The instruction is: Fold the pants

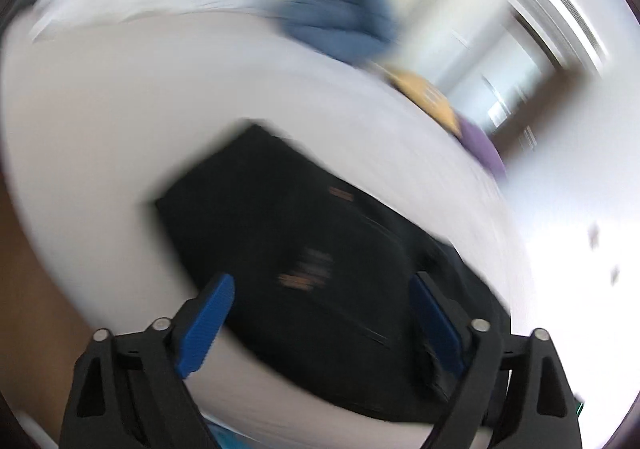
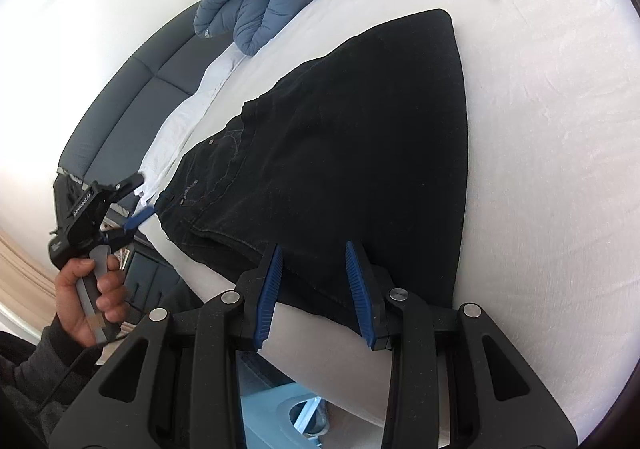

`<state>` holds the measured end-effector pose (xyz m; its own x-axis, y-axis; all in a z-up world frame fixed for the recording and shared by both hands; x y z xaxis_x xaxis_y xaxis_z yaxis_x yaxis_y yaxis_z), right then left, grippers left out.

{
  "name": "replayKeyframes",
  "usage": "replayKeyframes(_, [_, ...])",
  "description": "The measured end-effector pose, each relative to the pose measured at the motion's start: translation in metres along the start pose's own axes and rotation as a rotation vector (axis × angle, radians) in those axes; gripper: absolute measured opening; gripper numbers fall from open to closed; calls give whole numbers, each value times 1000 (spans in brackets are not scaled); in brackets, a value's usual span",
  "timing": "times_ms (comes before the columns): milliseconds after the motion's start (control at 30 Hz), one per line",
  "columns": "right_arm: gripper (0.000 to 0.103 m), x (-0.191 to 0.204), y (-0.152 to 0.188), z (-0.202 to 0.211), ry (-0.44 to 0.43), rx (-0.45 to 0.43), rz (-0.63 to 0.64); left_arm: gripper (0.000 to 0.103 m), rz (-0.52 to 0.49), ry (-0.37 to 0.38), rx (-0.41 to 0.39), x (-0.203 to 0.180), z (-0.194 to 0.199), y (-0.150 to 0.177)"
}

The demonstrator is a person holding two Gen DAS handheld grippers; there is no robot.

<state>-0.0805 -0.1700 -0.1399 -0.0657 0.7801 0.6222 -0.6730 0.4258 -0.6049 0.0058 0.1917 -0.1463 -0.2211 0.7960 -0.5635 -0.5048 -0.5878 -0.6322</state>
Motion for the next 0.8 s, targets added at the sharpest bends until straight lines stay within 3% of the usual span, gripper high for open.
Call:
replayKeyframes(67, [32,-1,-1,-1,-1,-2,-16,92,145,-17,11,43,-4,-7])
replayKeyframes(167, [32,-2,-2,-3,2,0,-21,92,281,5,24,77,-14,-9])
replayKeyframes(367, [32,-2,-4,-6,10,15,-32,92,322,68,25,83,-32,-15])
replayKeyframes(467, [32,-2,-5,-6,10,22,-38,97,361,87,49,83,-43,-19])
replayKeyframes(800, [32,-3,-6,-9,3,27,-51,97,487,184,139,83,-68,-33])
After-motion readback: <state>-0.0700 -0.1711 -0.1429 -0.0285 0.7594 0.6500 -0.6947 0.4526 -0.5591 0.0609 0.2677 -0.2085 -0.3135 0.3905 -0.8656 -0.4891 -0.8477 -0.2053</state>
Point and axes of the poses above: each gripper's, at about its wrist camera, not at the fingertips, and z roughly against the way its jaws point, x to its left, y to its underside, the point moved 4 cm from there along -z, roughly the way its jaws point, and after that the axes turned 11 degrees about -x, right-handed, at the moved point
